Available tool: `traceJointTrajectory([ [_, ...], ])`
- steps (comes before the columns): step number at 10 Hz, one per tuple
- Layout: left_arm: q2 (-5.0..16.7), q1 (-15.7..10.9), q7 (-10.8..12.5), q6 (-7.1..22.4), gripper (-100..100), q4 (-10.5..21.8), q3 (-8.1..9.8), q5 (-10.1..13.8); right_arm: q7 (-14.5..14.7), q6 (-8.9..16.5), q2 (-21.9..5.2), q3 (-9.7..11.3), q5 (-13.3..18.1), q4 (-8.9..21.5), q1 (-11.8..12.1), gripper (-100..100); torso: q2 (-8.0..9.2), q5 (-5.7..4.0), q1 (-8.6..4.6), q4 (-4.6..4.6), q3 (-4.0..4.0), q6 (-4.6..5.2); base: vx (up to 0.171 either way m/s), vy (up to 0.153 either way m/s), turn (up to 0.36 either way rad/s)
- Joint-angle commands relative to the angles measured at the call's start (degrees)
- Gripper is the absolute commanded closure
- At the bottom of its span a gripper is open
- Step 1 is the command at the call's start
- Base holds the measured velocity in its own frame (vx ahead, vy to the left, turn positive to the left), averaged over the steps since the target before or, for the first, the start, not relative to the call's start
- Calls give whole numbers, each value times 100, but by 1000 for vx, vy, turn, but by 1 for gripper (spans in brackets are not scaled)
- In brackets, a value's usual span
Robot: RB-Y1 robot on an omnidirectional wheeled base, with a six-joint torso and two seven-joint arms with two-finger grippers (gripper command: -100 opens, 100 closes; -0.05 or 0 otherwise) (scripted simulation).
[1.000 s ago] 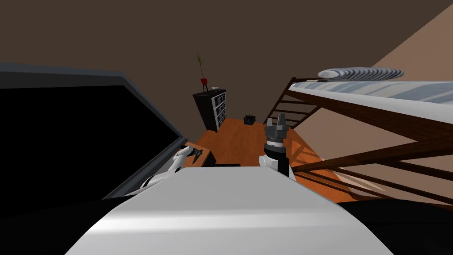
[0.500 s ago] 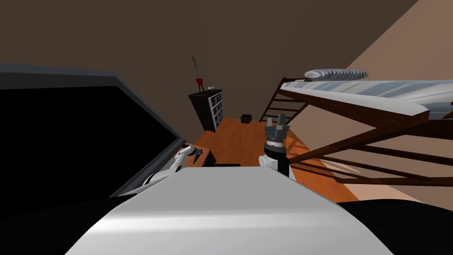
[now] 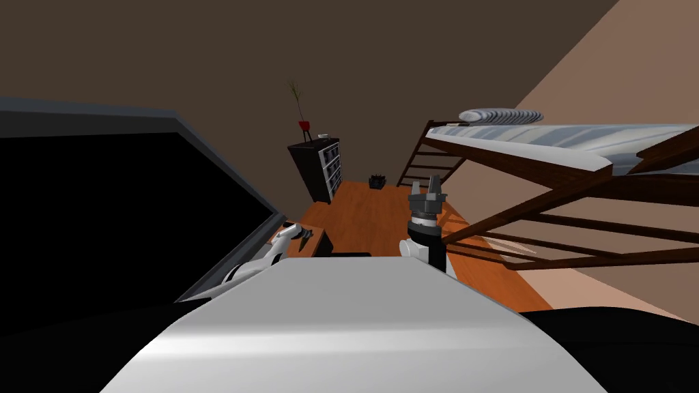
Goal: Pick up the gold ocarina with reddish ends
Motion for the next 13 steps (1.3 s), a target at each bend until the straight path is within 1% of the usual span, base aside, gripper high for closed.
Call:
traceJointTrajectory([
  [1, 1, -63, 279, -97, -100, 103, -37, -63, 0, 0, 0, 0, 0, 0, 0, 0, 0, 0, 0, 0, 0, 0, -99, 81, -241],
  [2, -8, -191, 453, -273, -100, 310, -119, -213, 0, 0, 0, 0, 0, 0, 0, 0, 7, 2, 7, 2, 5, -2, -130, 97, -285],
  [3, -8, -191, 608, -273, -100, 310, -119, -213, 0, 0, 0, 0, 0, 0, -1, 0, 17, 7, 15, 4, 10, 3, -113, 73, -208],
  [4, -8, -191, 691, -273, -100, 310, -119, -213, 0, 0, 0, 0, 0, 1, 0, 0, 9, 9, 12, 2, 6, 2, -57, 26, -70],
  [6, -8, -191, 691, -273, -100, 310, -119, -213, 0, 0, 0, 0, 0, 0, 2, 0, -23, 4, -10, -5, -13, -1, -8, -7, 30],
  [7, -17, -319, 978, -448, -100, 517, -202, -362, 0, 0, 1, 0, 0, 0, 2, 0, -35, 3, -16, -7, -19, -1, -96, 78, -245],
  [8, -17, -319, 1103, -448, -100, 517, -202, -362, 0, 0, 0, 0, 0, 0, 0, 0, -10, 7, 10, -3, -7, 6, -123, 72, -215],
  [9, -25, -447, 1282, -624, -100, 724, -284, -511, 0, 0, 0, -1, 0, 0, 1, 0, 2, 9, 11, 0, 1, 1, -149, 100, -311],
  [10, -25, -447, 1434, -624, -100, 724, -284, -511, 0, 0, -1, 0, 0, 1, -1, 0, 14, 11, 22, 3, 8, 6, -106, 74, -237],
  [11, -25, -447, 1515, -624, -100, 724, -284, -511, 0, 0, 0, -1, 0, 1, 1, 0, 3, 10, 16, 2, 3, 1, -24, 6, -16],
  [13, -25, -447, 1499, -625, -100, 724, -283, -509, 0, 0, 0, -1, 0, 0, 3, 0, -38, 4, -14, -8, -21, -3, 6, -18, 52],
])
